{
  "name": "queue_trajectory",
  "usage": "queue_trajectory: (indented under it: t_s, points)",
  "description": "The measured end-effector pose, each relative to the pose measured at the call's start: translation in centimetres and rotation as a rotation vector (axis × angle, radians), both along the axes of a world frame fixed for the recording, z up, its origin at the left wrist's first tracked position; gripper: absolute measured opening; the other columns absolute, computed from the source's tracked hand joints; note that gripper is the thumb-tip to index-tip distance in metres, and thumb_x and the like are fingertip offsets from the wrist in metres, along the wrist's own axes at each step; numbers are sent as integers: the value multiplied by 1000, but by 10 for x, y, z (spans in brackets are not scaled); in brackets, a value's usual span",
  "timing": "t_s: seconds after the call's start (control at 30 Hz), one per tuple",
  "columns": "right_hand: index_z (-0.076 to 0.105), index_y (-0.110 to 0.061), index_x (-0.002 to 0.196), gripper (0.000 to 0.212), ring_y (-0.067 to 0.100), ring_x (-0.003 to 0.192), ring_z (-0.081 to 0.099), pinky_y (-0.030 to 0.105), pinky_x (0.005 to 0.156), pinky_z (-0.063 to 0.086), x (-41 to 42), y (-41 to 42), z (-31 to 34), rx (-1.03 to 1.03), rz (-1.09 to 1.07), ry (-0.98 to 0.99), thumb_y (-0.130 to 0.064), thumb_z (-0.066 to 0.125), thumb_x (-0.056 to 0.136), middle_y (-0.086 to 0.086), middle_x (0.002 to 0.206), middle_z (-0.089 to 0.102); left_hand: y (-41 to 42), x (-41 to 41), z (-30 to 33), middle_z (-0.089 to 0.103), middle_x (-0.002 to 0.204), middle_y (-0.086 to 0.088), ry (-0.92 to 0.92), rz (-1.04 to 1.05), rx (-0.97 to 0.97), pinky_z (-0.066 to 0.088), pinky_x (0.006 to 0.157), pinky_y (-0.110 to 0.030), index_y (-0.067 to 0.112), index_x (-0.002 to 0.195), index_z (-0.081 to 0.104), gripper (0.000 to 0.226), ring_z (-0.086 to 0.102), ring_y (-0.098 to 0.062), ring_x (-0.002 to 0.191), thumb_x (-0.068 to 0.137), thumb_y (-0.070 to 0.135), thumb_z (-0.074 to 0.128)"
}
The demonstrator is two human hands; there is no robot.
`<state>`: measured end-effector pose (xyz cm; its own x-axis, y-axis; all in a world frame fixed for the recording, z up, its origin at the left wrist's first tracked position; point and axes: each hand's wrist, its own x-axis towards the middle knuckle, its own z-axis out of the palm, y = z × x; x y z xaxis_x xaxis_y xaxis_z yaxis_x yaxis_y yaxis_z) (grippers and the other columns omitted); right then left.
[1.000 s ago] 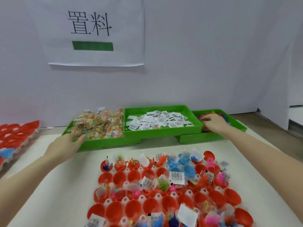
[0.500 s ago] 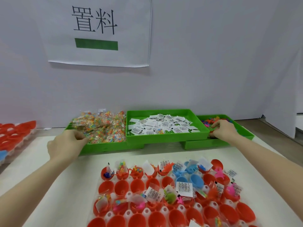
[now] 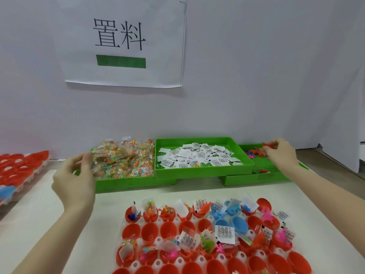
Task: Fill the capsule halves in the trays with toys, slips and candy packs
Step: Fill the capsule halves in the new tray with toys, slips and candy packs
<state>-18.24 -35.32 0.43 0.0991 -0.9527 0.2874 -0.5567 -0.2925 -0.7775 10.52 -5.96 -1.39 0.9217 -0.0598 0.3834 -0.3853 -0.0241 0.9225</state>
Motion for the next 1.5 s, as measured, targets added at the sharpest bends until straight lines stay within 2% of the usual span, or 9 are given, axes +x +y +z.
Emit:
queue_trajectory:
  t_s: [0.27, 0.43, 0.57, 0.63, 0.8, 1.07, 1.2, 1.37, 1.5]
  points:
    - [62, -12, 105, 30, 16, 53, 52, 10, 38, 37, 51, 30, 31, -7, 384, -42, 2, 43, 87, 6, 84, 62, 27, -47, 18, 52, 39, 11, 57, -164, -277, 32, 38, -6, 27, 75, 57, 17, 43, 0, 34, 91, 30, 54]
    - [70, -8, 95, 34, 21, 64, 54, 28, 62, 45, 78, 51, 31, -95, 514, 452, -2, 37, 88, 7, 90, 65, 35, -54, 32, 58, 47, 8, 80, -230, -325, 33, 40, -5, 24, 78, 57, 16, 46, -1, 36, 76, 40, 57]
    - [39, -6, 54, 38, 15, 48, 21, 27, 49, 16, 84, 53, 21, 13, 536, 749, -24, 55, 83, 7, 54, 29, 38, -52, 36, 59, 59, 1, 103, -254, -326, 36, 43, -4, 22, 80, 59, 19, 47, -1, 36, 71, 39, 58]
    - [27, -14, 51, 50, 13, 48, 19, 28, 49, 15, 86, 52, 18, 109, 544, 711, -29, 64, 81, -2, 52, 22, 38, -54, 36, 60, 50, 7, 97, -276, -320, 37, 42, -4, 23, 77, 59, 11, 46, -1, 36, 76, 34, 59]
    - [71, -10, 79, 14, 5, 52, 49, 20, 54, 38, 87, 49, 16, 114, 480, 510, -23, 75, 74, -4, 62, 61, 33, -61, 38, 65, 56, 12, 89, -353, -315, 36, 39, -7, 20, 76, 62, 6, 45, -1, 35, 76, 25, 63]
    - [69, -15, 78, 10, 3, 50, 50, 28, 65, 47, 86, 49, 10, 30, 433, 507, -24, 71, 78, -6, 57, 60, 31, -66, 39, 59, 50, 8, 76, -394, -288, 36, 39, -9, 15, 77, 64, 5, 46, -3, 36, 76, 20, 65]
    - [71, -6, 98, 35, 19, 89, 65, 35, 81, 51, 88, 47, 10, 78, 375, 639, -35, 70, 78, 5, 98, 70, 29, -69, 39, 59, 59, 0, 70, -402, -272, 36, 39, -9, 15, 76, 64, 4, 45, -2, 35, 79, 14, 66]
    - [65, -23, 60, 21, 9, 62, 55, 22, 57, 41, 85, 48, 12, 39, 297, 616, -38, 75, 72, -8, 60, 63, 27, -74, 40, 59, 57, 4, 94, -429, -247, 36, 39, -9, 16, 76, 65, 6, 45, -2, 36, 79, 11, 66]
    - [60, -22, 58, 25, 5, 53, 44, 22, 53, 37, 80, 48, 11, 37, 305, 574, -37, 74, 74, -8, 66, 61, 26, -76, 40, 59, 60, 1, 89, -430, -230, 37, 39, -9, 17, 76, 65, 5, 46, -1, 36, 78, 13, 67]
